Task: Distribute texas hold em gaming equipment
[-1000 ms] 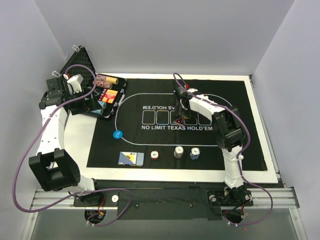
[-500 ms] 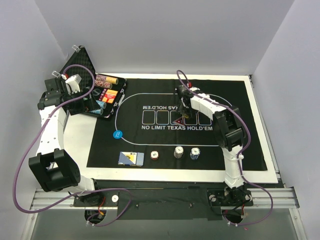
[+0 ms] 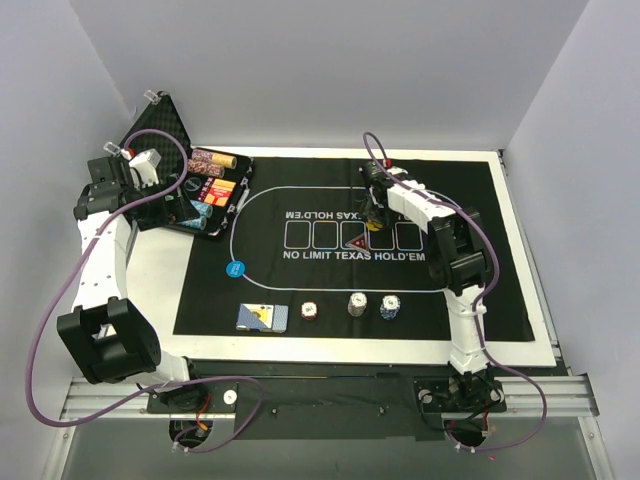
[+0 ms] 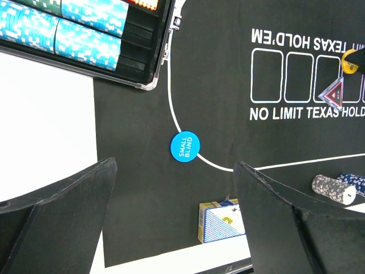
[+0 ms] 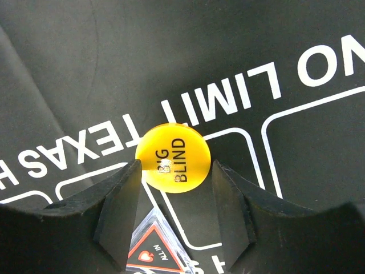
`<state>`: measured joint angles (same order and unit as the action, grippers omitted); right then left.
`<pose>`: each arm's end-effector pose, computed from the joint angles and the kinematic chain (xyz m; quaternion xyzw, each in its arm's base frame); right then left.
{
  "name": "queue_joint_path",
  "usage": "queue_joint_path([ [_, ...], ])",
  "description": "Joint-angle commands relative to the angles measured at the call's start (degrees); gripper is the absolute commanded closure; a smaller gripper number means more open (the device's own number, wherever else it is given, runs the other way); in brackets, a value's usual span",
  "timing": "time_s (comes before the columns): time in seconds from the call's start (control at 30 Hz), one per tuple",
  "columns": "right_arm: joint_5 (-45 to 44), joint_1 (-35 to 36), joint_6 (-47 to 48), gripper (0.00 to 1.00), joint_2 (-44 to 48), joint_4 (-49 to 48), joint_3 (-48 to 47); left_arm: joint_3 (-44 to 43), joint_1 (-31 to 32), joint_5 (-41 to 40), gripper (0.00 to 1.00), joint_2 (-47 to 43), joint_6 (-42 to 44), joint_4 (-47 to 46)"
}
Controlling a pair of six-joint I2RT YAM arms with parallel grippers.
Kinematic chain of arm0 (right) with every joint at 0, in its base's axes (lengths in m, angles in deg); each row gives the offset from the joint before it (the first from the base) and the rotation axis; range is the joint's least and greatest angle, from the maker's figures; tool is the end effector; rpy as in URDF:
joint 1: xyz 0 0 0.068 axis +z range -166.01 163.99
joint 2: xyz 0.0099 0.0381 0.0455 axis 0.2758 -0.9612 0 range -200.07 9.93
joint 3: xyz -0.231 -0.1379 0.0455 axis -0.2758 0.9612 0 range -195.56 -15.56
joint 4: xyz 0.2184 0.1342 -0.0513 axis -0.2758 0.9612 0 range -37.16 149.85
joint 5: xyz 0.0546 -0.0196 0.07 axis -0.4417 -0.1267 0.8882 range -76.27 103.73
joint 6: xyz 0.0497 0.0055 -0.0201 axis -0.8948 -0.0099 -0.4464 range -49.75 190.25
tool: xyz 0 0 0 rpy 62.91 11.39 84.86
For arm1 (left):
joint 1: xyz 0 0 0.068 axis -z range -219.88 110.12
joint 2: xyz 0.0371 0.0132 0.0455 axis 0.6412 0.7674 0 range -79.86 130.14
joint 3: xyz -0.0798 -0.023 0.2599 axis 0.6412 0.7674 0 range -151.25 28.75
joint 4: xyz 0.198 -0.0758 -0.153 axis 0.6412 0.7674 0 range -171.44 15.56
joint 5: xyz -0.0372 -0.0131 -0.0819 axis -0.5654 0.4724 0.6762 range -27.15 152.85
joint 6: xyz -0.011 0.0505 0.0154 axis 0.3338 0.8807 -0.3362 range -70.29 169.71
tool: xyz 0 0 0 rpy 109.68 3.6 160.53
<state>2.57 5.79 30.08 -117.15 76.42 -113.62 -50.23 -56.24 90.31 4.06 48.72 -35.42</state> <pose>0.4563 0.1750 0.1713 0.1812 0.9256 0.0854 0.3210 0.3000 0.0709 0.3328 -0.0597 0.9171 -0.1782 0.3516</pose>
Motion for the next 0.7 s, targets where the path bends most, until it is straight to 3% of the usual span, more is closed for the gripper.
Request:
queue_joint_path([
  [0.0, -0.8, 1.7, 1.7, 0.51, 1.3, 2.1, -0.3, -1.3, -0.6, 0.8, 0.05, 0.0, 0.7, -1.8],
  [0.23, -2.7, 4.7, 1.8, 0.48, 5.0, 0.6, 3.7, -0.6, -0.6, 1.0, 0.05, -0.4, 0.6, -2.2],
  [0.67, -2.2, 1.8, -1.5, 0.57, 2.5, -0.5, 4.8, 0.0, -1.3, 0.5, 0.05, -0.8, 0.7, -2.2],
])
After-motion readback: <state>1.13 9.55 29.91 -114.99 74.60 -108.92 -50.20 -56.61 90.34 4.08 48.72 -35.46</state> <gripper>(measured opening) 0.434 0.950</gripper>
